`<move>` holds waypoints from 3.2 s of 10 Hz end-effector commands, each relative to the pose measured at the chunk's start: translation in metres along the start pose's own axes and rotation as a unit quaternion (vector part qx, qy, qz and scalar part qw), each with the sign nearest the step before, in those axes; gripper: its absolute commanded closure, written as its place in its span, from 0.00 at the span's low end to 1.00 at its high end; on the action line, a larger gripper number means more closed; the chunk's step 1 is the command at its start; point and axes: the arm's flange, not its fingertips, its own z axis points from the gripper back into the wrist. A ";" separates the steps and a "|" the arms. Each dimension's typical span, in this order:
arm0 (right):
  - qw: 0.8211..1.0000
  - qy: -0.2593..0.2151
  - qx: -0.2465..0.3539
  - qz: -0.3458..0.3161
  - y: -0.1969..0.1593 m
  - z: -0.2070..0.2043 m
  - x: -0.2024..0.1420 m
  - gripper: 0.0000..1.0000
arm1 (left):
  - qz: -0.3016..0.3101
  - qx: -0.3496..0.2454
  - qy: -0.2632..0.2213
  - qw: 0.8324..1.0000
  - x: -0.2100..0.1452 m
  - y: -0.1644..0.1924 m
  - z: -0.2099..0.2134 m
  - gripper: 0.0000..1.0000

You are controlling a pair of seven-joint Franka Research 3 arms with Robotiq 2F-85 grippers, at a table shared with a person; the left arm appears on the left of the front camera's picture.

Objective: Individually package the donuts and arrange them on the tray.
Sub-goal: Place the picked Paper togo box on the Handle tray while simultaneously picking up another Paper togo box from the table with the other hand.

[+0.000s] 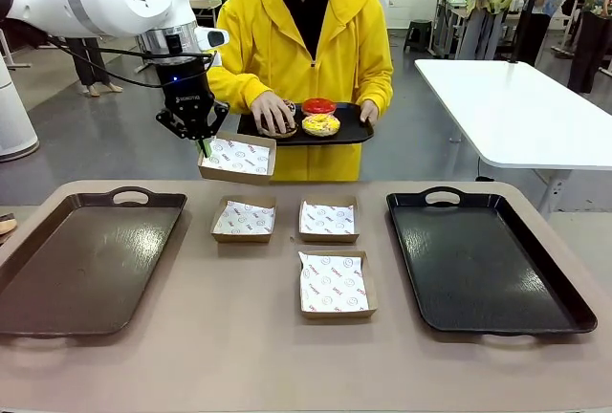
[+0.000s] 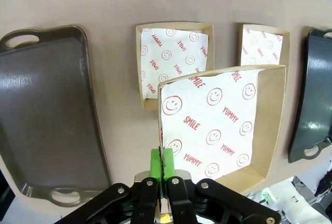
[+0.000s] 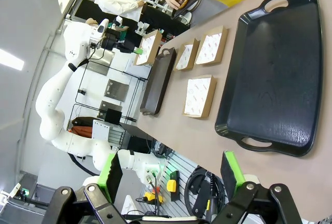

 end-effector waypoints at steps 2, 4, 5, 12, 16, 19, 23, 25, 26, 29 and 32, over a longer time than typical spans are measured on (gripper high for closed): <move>1.000 -0.001 0.005 0.005 0.000 0.000 0.000 0.00 | 0.004 0.002 -0.002 1.000 -0.005 0.004 -0.001 1.00; 1.000 -0.001 0.005 0.005 0.000 0.000 0.000 0.00 | 0.004 0.002 -0.002 1.000 -0.005 0.004 -0.001 1.00; 1.000 -0.001 0.005 0.005 0.000 0.000 0.000 0.00 | 0.004 0.002 -0.002 1.000 -0.005 0.004 -0.001 1.00; 1.000 -0.001 0.005 0.005 0.000 0.000 0.000 0.00 | 0.004 0.002 -0.002 1.000 -0.005 0.004 -0.001 1.00; 1.000 -0.001 0.005 0.005 0.000 0.000 0.000 0.00 | 0.004 0.002 -0.002 1.000 -0.005 0.004 -0.001 1.00; 1.000 -0.001 0.005 0.005 0.000 0.000 0.000 0.00 | 0.004 0.002 -0.002 1.000 -0.005 0.004 -0.001 1.00; 1.000 -0.001 0.005 0.005 0.000 0.000 0.000 0.00 | 0.004 0.002 -0.002 1.000 -0.005 0.004 -0.001 1.00; 1.000 -0.001 0.005 0.005 0.000 0.000 0.000 0.00 | 0.004 0.002 -0.002 1.000 -0.005 0.004 -0.001 1.00; 1.000 0.000 0.000 0.000 0.000 0.000 0.000 0.00 | 0.000 0.001 0.002 1.000 0.000 0.001 -0.002 0.99; 0.986 0.139 -0.096 0.005 0.059 -0.069 0.041 0.00 | -0.034 0.033 -0.009 0.999 -0.011 0.023 0.033 0.99; 0.955 0.213 -0.206 -0.003 0.103 -0.171 0.075 0.00 | -0.036 0.050 -0.009 0.998 -0.023 0.084 0.042 0.99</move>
